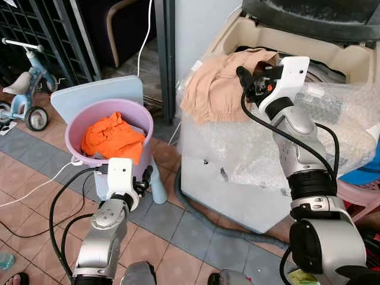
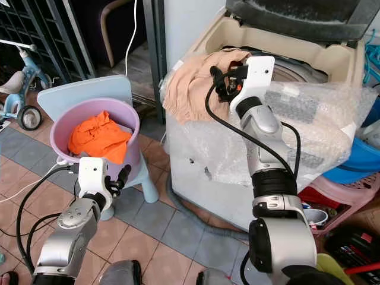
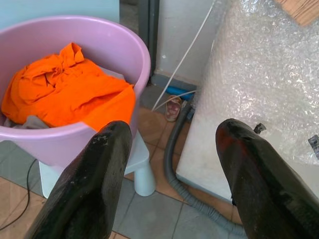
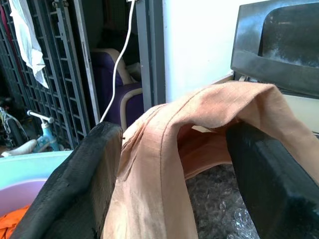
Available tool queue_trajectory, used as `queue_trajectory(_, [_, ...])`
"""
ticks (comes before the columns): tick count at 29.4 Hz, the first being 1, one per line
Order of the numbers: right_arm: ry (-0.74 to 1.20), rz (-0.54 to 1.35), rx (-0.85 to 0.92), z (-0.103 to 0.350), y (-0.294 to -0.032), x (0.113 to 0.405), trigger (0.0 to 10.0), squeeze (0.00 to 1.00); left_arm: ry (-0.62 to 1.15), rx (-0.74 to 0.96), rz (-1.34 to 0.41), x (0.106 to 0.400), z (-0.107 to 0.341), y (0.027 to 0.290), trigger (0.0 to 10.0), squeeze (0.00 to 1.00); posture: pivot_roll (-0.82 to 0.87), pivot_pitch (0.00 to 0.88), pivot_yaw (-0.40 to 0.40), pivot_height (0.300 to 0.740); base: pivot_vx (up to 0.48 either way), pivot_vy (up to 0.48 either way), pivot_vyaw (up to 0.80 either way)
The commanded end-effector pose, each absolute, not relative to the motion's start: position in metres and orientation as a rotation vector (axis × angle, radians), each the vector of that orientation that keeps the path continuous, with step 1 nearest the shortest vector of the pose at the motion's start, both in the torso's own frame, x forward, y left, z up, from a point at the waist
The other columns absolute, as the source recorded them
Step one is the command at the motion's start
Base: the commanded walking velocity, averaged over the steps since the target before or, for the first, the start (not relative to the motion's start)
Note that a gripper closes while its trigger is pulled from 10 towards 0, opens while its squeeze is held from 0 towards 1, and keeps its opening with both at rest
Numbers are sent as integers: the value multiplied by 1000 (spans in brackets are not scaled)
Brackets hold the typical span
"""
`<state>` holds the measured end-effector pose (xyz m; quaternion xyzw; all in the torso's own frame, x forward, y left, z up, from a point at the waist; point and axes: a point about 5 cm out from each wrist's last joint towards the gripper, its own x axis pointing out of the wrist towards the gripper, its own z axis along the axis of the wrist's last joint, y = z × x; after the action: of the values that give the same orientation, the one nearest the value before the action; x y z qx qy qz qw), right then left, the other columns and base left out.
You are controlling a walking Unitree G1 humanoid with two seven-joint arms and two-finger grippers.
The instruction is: Clothes washing
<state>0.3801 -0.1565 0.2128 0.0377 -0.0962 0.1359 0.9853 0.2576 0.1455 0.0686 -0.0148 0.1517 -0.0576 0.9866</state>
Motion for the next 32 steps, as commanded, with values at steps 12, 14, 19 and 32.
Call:
queue_trajectory(12, [-181,452,-6,229,-133,389,10000,0,288,-56,-125,258,70,144,10000,0,-26,57,3,740,348,85,0])
queue_trajectory(14, [-184,467,-26,232,-131,390,10000,0,289,-56,-124,258,69,144,10000,0,-27,58,2,740,362,0,0])
queue_trajectory(19, [-198,464,-151,245,-134,398,10000,0,291,-58,-142,256,69,142,10000,0,-27,60,3,740,314,0,0])
queue_trajectory(32, [-124,82,-492,308,-211,420,10000,0,311,-68,-146,256,67,142,10000,0,-25,61,0,740,0,0,0])
